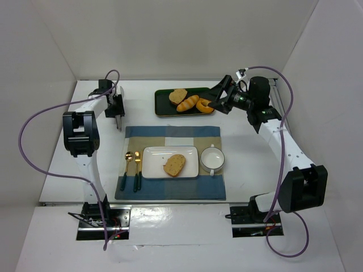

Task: Place the bread

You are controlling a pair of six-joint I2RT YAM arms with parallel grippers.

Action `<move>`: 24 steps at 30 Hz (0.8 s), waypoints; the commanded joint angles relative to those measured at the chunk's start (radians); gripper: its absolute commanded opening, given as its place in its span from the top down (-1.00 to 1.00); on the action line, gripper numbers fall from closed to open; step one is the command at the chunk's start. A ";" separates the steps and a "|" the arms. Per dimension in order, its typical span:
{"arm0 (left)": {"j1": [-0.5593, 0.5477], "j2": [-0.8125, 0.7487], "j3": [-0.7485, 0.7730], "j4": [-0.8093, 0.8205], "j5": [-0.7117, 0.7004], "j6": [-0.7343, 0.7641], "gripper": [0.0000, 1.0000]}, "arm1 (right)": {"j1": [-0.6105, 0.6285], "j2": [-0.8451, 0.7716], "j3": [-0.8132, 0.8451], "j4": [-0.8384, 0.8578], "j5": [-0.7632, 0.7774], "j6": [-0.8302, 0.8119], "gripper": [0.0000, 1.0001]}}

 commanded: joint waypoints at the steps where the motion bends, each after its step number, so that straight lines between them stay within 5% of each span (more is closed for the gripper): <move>1: 0.002 0.084 0.014 -0.088 0.052 0.003 -0.19 | 0.003 -0.022 0.001 0.051 -0.017 0.015 -1.00; 24: -0.046 0.169 0.114 -0.201 0.051 0.055 -0.35 | -0.006 -0.013 0.010 0.080 -0.036 0.043 -1.00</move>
